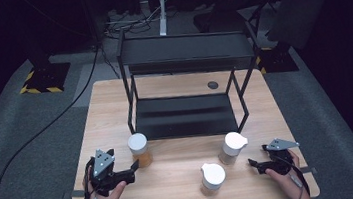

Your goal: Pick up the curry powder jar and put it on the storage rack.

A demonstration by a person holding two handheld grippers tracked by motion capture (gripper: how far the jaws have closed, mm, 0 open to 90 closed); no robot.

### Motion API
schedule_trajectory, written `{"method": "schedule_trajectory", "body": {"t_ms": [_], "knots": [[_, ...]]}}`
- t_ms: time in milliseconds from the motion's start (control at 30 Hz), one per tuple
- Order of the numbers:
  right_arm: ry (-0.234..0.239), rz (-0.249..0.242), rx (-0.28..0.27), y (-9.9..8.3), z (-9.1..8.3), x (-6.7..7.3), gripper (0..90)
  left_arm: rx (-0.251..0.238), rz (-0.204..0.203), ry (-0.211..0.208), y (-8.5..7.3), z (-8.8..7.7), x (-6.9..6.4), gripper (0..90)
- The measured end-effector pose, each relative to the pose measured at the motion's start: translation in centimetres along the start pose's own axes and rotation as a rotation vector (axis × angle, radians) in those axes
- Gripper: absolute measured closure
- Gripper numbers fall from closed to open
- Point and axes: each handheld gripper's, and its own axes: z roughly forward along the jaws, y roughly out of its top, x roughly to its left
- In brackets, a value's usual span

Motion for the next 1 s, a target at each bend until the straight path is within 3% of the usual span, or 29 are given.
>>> {"method": "schedule_trajectory", "body": {"t_ms": [167,433,1000], "knots": [[-0.002,0.001,0.0,0.0,0.0,0.0,11.8,-0.018,0.007,0.003,0.3,0.3,0.1,5.9],[-0.002,0.001,0.0,0.0,0.0,0.0,11.8,-0.041,-0.005,-0.035,0.7,1.0,0.2,6.5],[-0.002,0.001,-0.001,0.1,0.1,-0.1,11.7,-0.042,0.001,-0.068,1.6,2.6,0.1,6.5]]}}
